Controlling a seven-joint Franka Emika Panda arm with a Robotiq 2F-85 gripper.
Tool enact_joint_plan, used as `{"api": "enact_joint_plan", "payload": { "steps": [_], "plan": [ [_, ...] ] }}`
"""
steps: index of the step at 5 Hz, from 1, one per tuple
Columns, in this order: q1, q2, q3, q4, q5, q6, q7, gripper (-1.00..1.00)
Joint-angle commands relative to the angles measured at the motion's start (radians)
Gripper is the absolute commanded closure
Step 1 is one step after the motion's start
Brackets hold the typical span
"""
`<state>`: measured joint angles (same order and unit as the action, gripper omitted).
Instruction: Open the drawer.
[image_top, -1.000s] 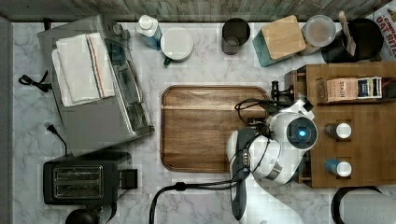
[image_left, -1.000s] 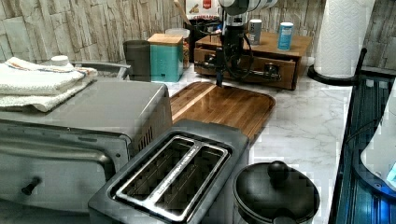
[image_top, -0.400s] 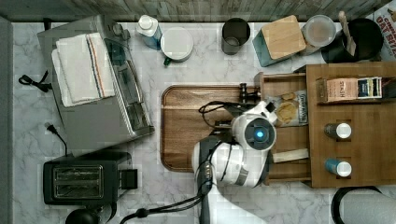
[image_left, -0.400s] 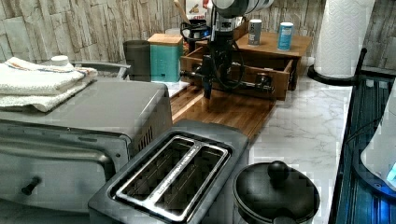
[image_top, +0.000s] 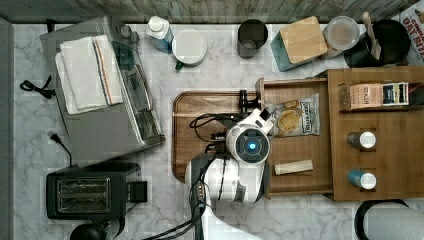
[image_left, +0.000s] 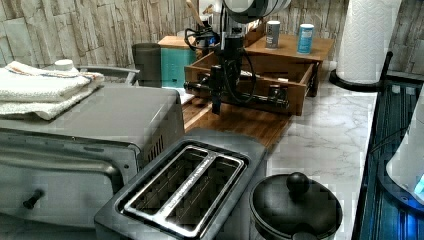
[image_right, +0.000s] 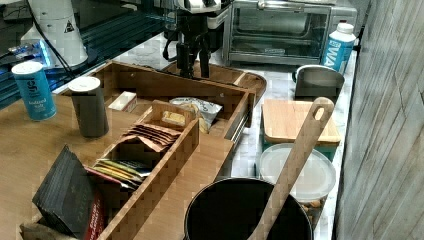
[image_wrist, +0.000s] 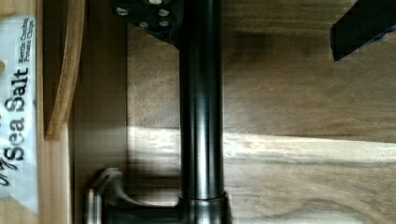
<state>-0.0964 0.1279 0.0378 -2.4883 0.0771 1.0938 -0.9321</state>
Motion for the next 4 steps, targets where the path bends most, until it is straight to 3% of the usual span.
{"api": "enact_joint_plan", "payload": {
  "steps": [1, 3, 4],
  "plan": [
    [0.074, -0.107, 0.125, -0.017, 0.156, -0.094, -0.089, -1.00],
    [0.071, -0.107, 0.128, -0.017, 0.156, -0.094, -0.089, -1.00],
    [0.100, -0.107, 0.100, -0.017, 0.157, -0.094, -0.090, -1.00]
  ]
}}
